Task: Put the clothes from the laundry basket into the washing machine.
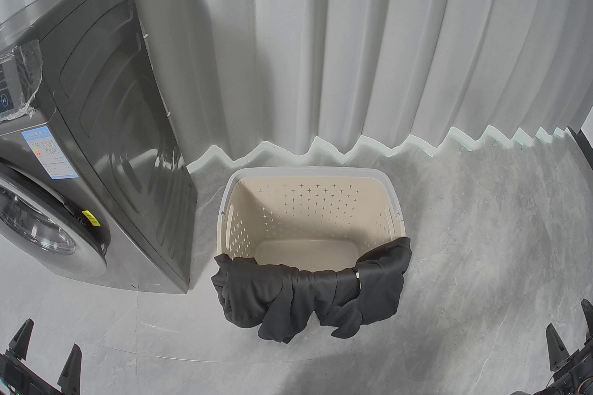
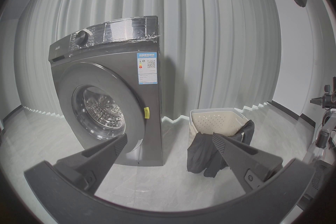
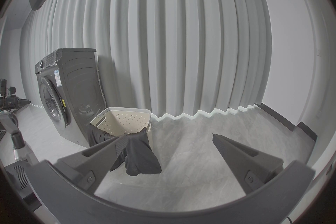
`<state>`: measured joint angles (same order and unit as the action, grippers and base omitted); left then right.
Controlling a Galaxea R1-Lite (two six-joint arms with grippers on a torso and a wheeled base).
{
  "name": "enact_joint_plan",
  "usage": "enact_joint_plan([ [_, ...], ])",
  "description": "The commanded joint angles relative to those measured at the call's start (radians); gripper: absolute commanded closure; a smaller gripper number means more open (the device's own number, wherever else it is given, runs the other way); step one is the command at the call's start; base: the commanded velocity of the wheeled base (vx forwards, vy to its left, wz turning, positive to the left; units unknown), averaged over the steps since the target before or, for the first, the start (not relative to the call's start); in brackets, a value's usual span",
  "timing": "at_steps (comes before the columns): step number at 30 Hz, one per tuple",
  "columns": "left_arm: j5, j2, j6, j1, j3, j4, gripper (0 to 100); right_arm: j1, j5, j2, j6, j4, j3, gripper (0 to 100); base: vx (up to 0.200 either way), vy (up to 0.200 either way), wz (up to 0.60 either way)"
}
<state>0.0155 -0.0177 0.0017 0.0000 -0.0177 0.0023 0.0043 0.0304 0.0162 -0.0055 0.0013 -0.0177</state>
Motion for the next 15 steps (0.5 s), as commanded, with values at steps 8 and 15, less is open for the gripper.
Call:
enact_joint_plan([
  [8,0.001,0.018,0.0,0.0,0.016,0.001,0,0.0,0.0,-0.016,-0.001,0.0,0.018,0,0.125,0.0,0.0],
  [15,0.001,0.018,0.001,0.0,0.016,0.001,0,0.0,0.0,-0.016,-0.001,0.0,0.018,0,0.114,0.0,0.0],
])
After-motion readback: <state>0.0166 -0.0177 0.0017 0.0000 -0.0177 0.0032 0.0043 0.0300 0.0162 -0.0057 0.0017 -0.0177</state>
